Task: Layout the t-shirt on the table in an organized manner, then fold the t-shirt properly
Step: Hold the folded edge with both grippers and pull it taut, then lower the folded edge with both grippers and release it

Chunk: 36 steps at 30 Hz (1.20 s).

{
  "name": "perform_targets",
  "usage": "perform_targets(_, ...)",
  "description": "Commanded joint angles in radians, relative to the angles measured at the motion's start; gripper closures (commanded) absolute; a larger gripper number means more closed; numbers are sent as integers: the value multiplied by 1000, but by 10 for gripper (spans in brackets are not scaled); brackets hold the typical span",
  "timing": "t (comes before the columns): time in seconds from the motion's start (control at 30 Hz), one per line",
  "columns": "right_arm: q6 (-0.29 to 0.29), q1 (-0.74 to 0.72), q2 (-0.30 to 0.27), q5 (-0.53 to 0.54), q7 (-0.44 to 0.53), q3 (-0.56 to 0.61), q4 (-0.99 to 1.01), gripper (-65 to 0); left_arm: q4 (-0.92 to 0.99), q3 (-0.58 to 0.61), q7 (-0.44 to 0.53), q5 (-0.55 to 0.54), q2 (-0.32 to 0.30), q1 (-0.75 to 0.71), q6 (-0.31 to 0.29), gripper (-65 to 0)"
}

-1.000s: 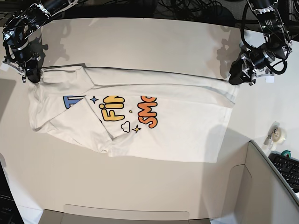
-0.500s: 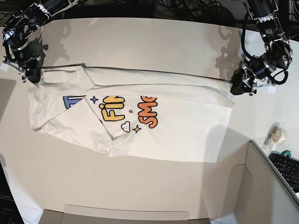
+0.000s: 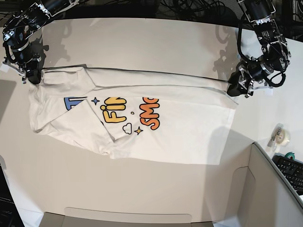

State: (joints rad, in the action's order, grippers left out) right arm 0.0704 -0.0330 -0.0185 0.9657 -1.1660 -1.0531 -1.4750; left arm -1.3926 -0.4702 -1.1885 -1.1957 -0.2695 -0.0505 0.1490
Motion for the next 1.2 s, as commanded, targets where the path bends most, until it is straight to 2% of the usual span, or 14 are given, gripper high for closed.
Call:
perform_targets(0.0,-2,-6,-4,16,-9,4,-6,0,-14,-2,-3,-13,-15,13,-4,-261)
perform_targets(0.1,-2,-5,-4,16,-9,4,-6,0,-14,-3,-1,-11,-15,13,-4,-204)
perform_targets(0.27,-2,-3,-4,16,-12,4,-6,0,11,-3,28,6,-14,13,-9,-1)
perform_targets(0.47,-2,20,-7,20,-13,3,-11,0,31,-12,58,1,-14,2,-6,0)
perform_targets(0.6,-2,63,-11,63,-13,0,-42,0,22,-15,62,-2,-17,-44,-7,0)
perform_targets(1.0,-2,209,-13,121,-13,-2,-214,0,-264,-17,62,-2,-15,-236,-9,0)
perform_targets(1.17,-2,258,-11,138,-13,-3,-280,0,-314,-88,49,-2,-15,-282,-10,0)
